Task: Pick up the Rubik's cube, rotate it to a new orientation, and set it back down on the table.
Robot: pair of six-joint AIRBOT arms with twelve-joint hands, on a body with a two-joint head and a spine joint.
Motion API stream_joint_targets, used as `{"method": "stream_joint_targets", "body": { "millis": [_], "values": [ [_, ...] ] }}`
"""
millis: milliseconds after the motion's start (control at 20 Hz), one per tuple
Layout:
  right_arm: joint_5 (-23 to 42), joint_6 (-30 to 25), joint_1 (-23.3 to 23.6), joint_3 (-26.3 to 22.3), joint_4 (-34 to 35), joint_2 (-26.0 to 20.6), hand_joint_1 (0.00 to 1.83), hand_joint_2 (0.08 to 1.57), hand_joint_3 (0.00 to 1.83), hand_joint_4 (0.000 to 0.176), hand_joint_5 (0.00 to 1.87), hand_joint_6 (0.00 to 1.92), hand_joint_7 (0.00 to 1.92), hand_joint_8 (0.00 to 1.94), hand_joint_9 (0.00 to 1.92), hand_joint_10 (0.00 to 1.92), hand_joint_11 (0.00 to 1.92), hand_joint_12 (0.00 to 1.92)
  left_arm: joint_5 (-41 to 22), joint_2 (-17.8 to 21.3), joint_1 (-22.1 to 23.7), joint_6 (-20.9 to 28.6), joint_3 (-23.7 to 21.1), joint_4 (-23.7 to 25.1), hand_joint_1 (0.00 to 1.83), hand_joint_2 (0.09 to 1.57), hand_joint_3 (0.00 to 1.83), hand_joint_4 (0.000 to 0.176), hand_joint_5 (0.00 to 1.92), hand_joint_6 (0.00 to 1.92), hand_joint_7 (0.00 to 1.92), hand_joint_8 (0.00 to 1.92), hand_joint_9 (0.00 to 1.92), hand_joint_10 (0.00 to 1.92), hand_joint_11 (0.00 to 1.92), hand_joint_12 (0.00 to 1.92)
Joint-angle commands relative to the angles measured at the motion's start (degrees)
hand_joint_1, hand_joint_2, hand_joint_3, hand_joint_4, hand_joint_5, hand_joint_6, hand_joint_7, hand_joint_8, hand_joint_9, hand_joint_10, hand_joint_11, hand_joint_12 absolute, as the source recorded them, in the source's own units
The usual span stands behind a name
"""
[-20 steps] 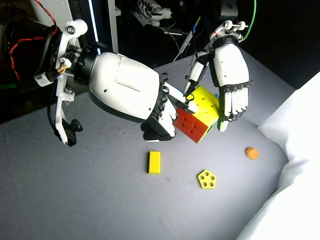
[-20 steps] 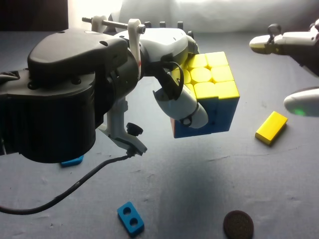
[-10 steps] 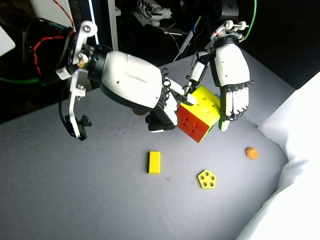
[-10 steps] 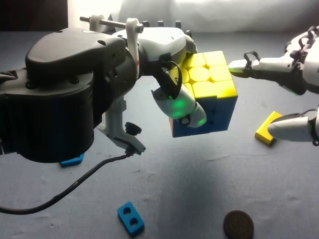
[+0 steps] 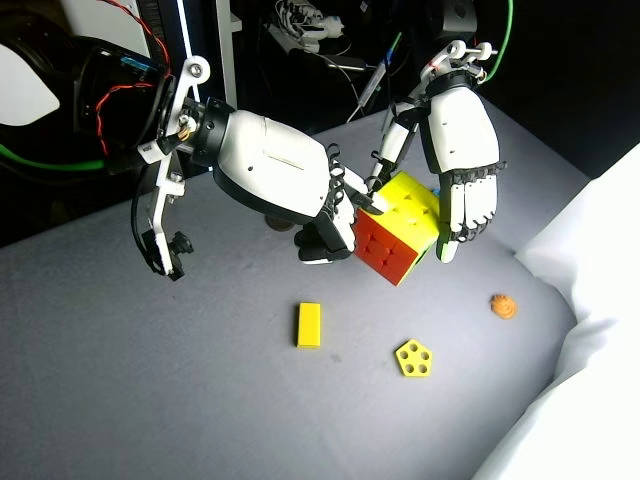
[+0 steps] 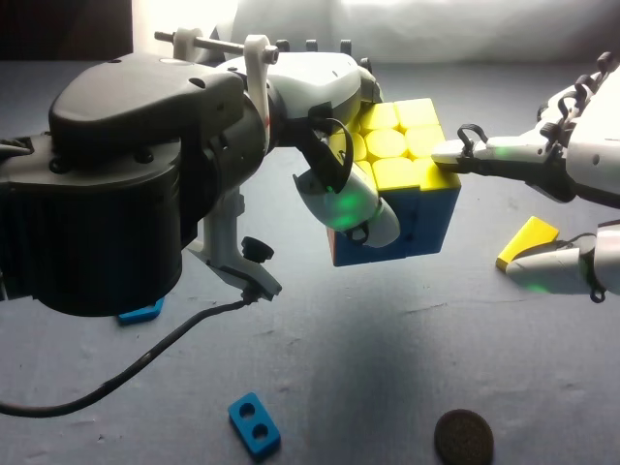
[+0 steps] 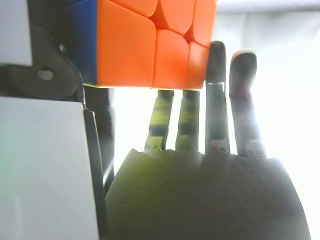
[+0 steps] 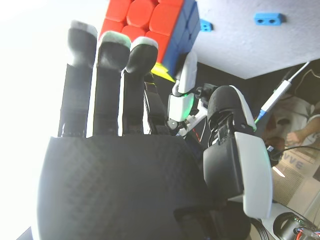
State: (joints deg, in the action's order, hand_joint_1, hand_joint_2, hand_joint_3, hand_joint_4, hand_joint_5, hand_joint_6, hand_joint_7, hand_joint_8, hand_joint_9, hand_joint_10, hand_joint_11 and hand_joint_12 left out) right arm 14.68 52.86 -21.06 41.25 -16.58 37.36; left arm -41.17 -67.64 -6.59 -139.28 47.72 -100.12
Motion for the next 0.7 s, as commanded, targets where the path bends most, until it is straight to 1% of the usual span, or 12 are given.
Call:
{"method": "stream_joint_targets", "body": {
  "millis": [0, 100, 150, 200, 250, 300, 350, 450, 500, 550, 650],
  "values": [
    [5.47, 0.26, 0.34, -0.25, 0.67, -0.15, 0.03, 1.25, 0.0, 0.0, 0.13, 0.0, 0.65, 1.78, 0.76, 1.92, 0.64, 1.92, 0.38, 0.43, 1.34, 0.55, -0.25, 4.1, 1.07, 1.27, 0.0, 0.0, 0.67, 1.44, 0.27, 1.63, 0.31, 1.67, 0.27, 1.8],
    [5.09, 0.49, 0.28, -0.44, 0.66, 0.1, 0.03, 1.24, 0.0, 0.0, 0.12, 0.0, 0.64, 1.78, 0.74, 1.92, 0.6, 1.92, 0.38, 0.43, 1.29, 0.55, -0.25, 4.11, 1.09, 1.24, 0.0, 0.0, 0.72, 1.37, 0.33, 1.57, 0.37, 1.6, 0.29, 1.73],
    [5.04, 0.79, 0.23, -0.56, 0.66, 0.19, 0.04, 1.24, 0.0, 0.0, 0.12, 0.0, 0.63, 1.78, 0.75, 1.92, 0.61, 1.92, 0.32, 0.43, 1.29, 0.55, -0.24, 4.11, 1.08, 1.26, 0.0, 0.0, 0.69, 1.41, 0.3, 1.6, 0.34, 1.61, 0.28, 1.74],
    [4.97, 1.18, 0.18, -0.71, 0.66, 0.27, 0.05, 1.24, 0.0, 0.0, 0.14, 0.01, 0.64, 1.78, 0.78, 1.92, 0.65, 1.92, 0.17, 0.43, 1.31, 0.55, -0.24, 4.11, 1.08, 1.27, 0.0, 0.0, 0.67, 1.43, 0.29, 1.6, 0.33, 1.61, 0.27, 1.74],
    [4.69, 1.62, 0.09, -0.84, 0.66, 0.4, 0.04, 1.24, 0.0, 0.0, 0.14, 0.01, 0.62, 1.8, 0.75, 1.92, 0.64, 1.92, 0.13, 0.43, 1.35, 0.55, -0.21, 4.15, 1.07, 1.27, 0.0, 0.0, 0.66, 1.45, 0.29, 1.61, 0.33, 1.62, 0.27, 1.75],
    [4.1, 1.92, 0.01, -0.9, 0.66, 0.63, 0.05, 1.25, 0.0, 0.0, 0.13, 0.0, 0.61, 1.79, 0.77, 1.92, 0.66, 1.92, 0.12, 0.43, 1.36, 0.55, -0.2, 4.19, 1.07, 1.27, 0.0, 0.0, 0.66, 1.45, 0.29, 1.62, 0.33, 1.63, 0.26, 1.76],
    [3.7, 2.0, -0.03, -0.94, 0.66, 0.71, 0.07, 1.24, 0.0, 0.0, 0.13, 0.0, 0.62, 1.8, 0.78, 1.92, 0.66, 1.92, 0.12, 0.43, 1.37, 0.55, -0.2, 4.21, 1.07, 1.27, 0.0, 0.0, 0.67, 1.44, 0.3, 1.59, 0.34, 1.62, 0.25, 1.76],
    [3.26, 2.29, -0.11, -1.12, 0.66, 0.78, 0.08, 1.24, 0.0, 0.0, 0.13, 0.0, 0.59, 1.8, 0.73, 1.92, 0.62, 1.92, 0.12, 0.43, 1.37, 0.55, -0.24, 4.21, 1.08, 1.26, 0.0, 0.0, 0.69, 1.41, 0.32, 1.59, 0.33, 1.64, 0.25, 1.79],
    [3.14, 2.34, -0.2, -1.2, 0.66, 0.79, 0.07, 1.25, 0.0, 0.0, 0.14, 0.0, 0.58, 1.8, 0.72, 1.92, 0.63, 1.92, 0.12, 0.43, 1.38, 0.55, -0.25, 4.21, 1.07, 1.27, 0.0, 0.0, 0.68, 1.43, 0.3, 1.6, 0.32, 1.64, 0.24, 1.79],
    [2.44, 2.34, -0.24, -1.34, 0.66, 0.81, 0.07, 1.24, 0.0, 0.0, 0.15, 0.01, 0.62, 1.77, 0.76, 1.92, 0.66, 1.92, 0.12, 0.43, 1.42, 0.55, -0.26, 4.21, 1.07, 1.27, 0.0, 0.0, 0.68, 1.44, 0.31, 1.61, 0.32, 1.64, 0.25, 1.79],
    [0.62, 2.38, -0.29, -1.53, 0.65, 0.97, 0.06, 1.24, 0.0, 0.0, 0.16, 0.01, 0.66, 1.75, 0.76, 1.92, 0.63, 1.92, 0.12, 0.42, 1.44, 0.55, -0.26, 4.21, 1.07, 1.27, 0.0, 0.0, 0.67, 1.45, 0.3, 1.61, 0.32, 1.64, 0.22, 1.81]
  ]
}}
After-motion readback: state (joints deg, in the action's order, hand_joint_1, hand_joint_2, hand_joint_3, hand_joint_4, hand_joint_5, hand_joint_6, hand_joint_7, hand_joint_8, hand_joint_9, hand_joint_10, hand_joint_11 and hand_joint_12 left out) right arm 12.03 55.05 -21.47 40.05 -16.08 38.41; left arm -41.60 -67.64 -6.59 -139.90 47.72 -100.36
